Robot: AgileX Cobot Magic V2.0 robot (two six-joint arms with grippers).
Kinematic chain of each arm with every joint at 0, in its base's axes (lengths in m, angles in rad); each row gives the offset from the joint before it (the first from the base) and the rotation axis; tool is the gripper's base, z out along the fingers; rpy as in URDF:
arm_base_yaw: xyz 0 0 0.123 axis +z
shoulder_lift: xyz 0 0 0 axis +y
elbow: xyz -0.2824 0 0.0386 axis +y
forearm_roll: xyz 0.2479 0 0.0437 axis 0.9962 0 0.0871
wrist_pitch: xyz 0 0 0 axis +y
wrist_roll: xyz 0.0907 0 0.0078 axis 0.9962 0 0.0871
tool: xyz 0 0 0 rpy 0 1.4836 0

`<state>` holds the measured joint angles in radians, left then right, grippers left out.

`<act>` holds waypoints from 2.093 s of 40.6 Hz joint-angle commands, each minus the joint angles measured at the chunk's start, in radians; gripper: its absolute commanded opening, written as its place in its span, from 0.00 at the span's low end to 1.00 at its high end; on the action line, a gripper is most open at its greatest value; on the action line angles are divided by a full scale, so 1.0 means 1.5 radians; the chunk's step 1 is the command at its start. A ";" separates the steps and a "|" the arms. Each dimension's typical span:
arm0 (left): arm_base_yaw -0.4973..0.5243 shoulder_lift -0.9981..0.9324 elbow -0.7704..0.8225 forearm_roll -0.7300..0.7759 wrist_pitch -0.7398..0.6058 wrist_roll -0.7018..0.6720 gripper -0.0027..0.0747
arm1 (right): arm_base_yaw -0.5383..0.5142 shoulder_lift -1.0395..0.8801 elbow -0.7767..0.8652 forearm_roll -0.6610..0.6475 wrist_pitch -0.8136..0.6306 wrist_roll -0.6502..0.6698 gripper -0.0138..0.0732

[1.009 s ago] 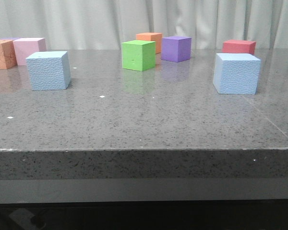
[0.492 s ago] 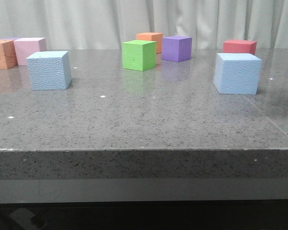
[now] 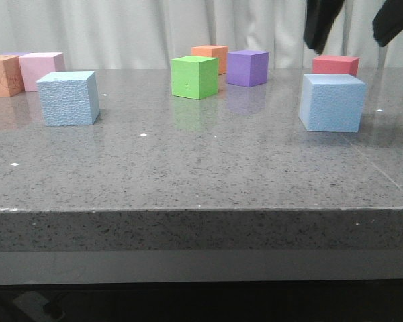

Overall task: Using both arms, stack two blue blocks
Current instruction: 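Lower the right gripper over the light-blue cube and close on it, then lift the light-blue cube and carry it toward the table center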

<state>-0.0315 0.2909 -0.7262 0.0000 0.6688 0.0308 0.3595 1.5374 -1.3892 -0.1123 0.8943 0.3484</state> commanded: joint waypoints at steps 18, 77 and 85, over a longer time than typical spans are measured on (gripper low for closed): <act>-0.004 0.013 -0.016 0.000 -0.054 0.001 0.67 | -0.007 0.071 -0.056 -0.097 -0.053 0.164 0.85; -0.004 0.013 -0.016 0.000 -0.054 0.001 0.67 | -0.005 0.102 -0.056 -0.062 -0.027 0.112 0.64; -0.004 0.013 -0.016 0.000 -0.054 0.001 0.67 | 0.042 0.090 -0.073 -0.062 -0.021 0.112 0.64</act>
<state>-0.0315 0.2909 -0.7262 0.0000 0.6688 0.0308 0.3986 1.7281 -1.4522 -0.1917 0.8834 0.5319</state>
